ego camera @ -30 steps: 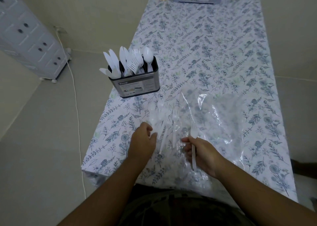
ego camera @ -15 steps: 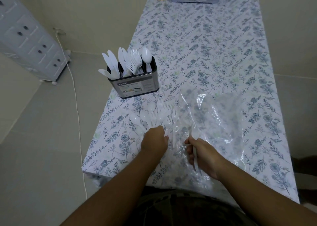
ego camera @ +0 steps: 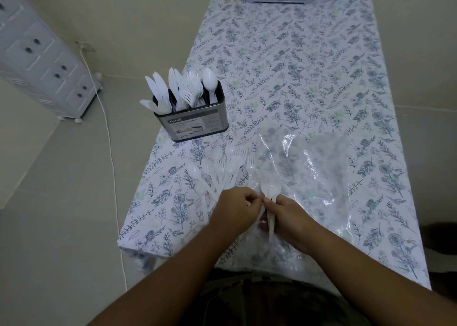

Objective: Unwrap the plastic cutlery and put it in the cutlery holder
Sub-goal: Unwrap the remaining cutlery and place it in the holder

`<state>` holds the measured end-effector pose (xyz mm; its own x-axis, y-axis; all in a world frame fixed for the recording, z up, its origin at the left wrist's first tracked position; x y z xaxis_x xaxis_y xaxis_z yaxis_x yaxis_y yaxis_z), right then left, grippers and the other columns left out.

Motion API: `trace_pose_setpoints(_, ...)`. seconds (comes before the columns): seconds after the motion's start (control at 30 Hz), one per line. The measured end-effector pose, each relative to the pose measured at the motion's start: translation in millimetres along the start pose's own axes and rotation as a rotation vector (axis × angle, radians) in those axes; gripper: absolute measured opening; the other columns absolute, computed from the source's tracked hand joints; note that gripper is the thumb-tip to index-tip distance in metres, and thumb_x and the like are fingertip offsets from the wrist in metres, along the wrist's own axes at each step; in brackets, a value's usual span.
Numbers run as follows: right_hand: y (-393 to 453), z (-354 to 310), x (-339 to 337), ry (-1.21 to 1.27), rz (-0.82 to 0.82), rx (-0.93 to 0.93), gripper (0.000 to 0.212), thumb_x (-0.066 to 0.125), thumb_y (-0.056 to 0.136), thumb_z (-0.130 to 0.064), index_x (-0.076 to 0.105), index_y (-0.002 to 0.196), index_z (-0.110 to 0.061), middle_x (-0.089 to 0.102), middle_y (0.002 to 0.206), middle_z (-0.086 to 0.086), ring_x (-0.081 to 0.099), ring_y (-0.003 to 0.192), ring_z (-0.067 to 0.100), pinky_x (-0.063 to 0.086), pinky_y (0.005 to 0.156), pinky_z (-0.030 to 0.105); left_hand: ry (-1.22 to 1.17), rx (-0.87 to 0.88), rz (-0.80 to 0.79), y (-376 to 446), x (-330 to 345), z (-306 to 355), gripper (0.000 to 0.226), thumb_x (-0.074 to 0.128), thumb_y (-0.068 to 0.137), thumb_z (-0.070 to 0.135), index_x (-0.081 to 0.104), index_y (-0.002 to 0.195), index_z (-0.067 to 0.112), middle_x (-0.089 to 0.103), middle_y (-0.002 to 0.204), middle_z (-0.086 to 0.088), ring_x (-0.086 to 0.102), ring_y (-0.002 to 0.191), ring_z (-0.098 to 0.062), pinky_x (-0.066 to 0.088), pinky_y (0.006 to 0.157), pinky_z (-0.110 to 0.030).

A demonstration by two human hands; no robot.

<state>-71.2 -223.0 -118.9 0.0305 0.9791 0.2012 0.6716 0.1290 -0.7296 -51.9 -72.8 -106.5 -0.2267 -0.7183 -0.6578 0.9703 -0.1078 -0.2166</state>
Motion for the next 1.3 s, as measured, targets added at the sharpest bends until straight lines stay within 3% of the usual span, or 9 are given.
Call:
trace_pose_setpoints(0.07,2,4,-9,0.008,0.071,0.011,0.026,0.059,0.101,-0.022,0.058,0.107,0.003,0.072,0.095,0.025,0.071,0.085,0.034,0.057,0.088,0.052,-0.008,-0.079,0.044,12,-3,0,0.012,0.062,0.091,0.021,0.072,0.085,0.015,0.069,0.076,0.006,0.063,0.068,-0.003,0.053,0.061,-0.017)
trace_pose_setpoints(0.27,-5,3,-33,0.179,0.177,0.106,0.013,0.049,0.101,-0.015,0.055,0.099,-0.004,0.060,0.076,0.019,0.066,0.075,0.037,0.056,0.066,0.043,-0.029,-0.246,0.153,54,-1,1,0.021,0.066,0.094,0.029,0.066,0.105,0.011,0.065,0.092,0.002,0.060,0.078,-0.008,0.037,0.057,-0.013)
trace_pose_setpoints(0.4,-7,8,-40,0.186,0.148,0.116,0.008,0.048,0.098,-0.016,0.046,0.106,-0.014,0.049,0.065,0.005,0.040,0.050,0.018,0.033,0.048,0.028,-0.029,-0.288,0.121,74,14,6,0.018,0.070,0.090,0.025,0.068,0.095,0.008,0.071,0.093,-0.004,0.067,0.088,-0.018,0.046,0.070,-0.022)
trace_pose_setpoints(0.57,-9,5,-42,0.079,0.165,0.050,0.020,0.051,0.100,-0.021,0.061,0.111,-0.008,0.049,0.064,0.002,0.042,0.053,0.017,0.036,0.050,0.030,-0.162,-0.229,0.132,66,8,20,0.013,0.070,0.089,0.026,0.070,0.088,0.012,0.067,0.078,0.005,0.062,0.072,-0.008,0.042,0.061,-0.014)
trace_pose_setpoints(0.7,-5,2,-32,0.042,0.144,0.012,0.023,0.051,0.103,-0.020,0.058,0.118,-0.005,0.060,0.087,0.012,0.056,0.071,0.024,0.048,0.061,0.038,-0.198,-0.172,0.106,42,-1,26,0.011,0.074,0.086,0.028,0.069,0.085,0.018,0.066,0.071,0.007,0.061,0.062,-0.002,0.045,0.054,-0.006)
trace_pose_setpoints(0.83,-4,0,-11,-0.085,0.079,-0.020,0.022,0.050,0.105,-0.026,0.059,0.115,-0.010,0.070,0.097,0.010,0.069,0.080,0.019,0.058,0.072,0.035,-0.222,-0.201,0.085,23,1,19,0.012,0.079,0.083,0.027,0.072,0.087,0.018,0.070,0.072,0.006,0.068,0.065,-0.004,0.055,0.062,-0.015)
trace_pose_setpoints(1.03,-4,0,10,-0.091,-0.022,-0.030,0.041,0.035,0.109,-0.038,0.064,0.121,-0.011,0.074,0.113,0.017,0.073,0.103,0.034,0.063,0.085,0.042,-0.296,-0.195,0.055,10,7,14,0.009,0.076,0.085,0.022,0.078,0.092,0.018,0.074,0.082,0.009,0.068,0.075,0.001,0.051,0.068,-0.007)
trace_pose_setpoints(1.17,-3,1,10,-0.003,-0.042,0.017,0.040,0.041,0.108,-0.035,0.065,0.120,-0.005,0.072,0.115,0.023,0.069,0.109,0.041,0.062,0.085,0.045,-0.412,-0.289,0.004,7,9,6,0.015,0.075,0.085,0.020,0.075,0.099,0.022,0.075,0.090,0.005,0.072,0.084,-0.007,0.060,0.080,-0.025)
trace_pose_setpoints(1.3,-4,5,4,-0.017,-0.077,0.007,0.038,0.049,0.106,-0.032,0.067,0.109,0.001,0.075,0.107,0.023,0.072,0.104,0.037,0.061,0.086,0.046,-0.532,-0.377,-0.029,6,7,3,0.012,0.078,0.083,0.014,0.073,0.093,0.017,0.076,0.086,-0.001,0.074,0.077,-0.013,0.063,0.066,-0.030)
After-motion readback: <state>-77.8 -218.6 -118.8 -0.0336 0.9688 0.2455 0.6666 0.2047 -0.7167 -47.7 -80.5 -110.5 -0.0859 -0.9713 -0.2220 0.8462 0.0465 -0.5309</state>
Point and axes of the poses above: each hand's wrist, its own y-axis towards the middle knuckle, its own x-axis out of the palm, z = x × y, the point moved 1 cm from there along y, towards the middle knuckle
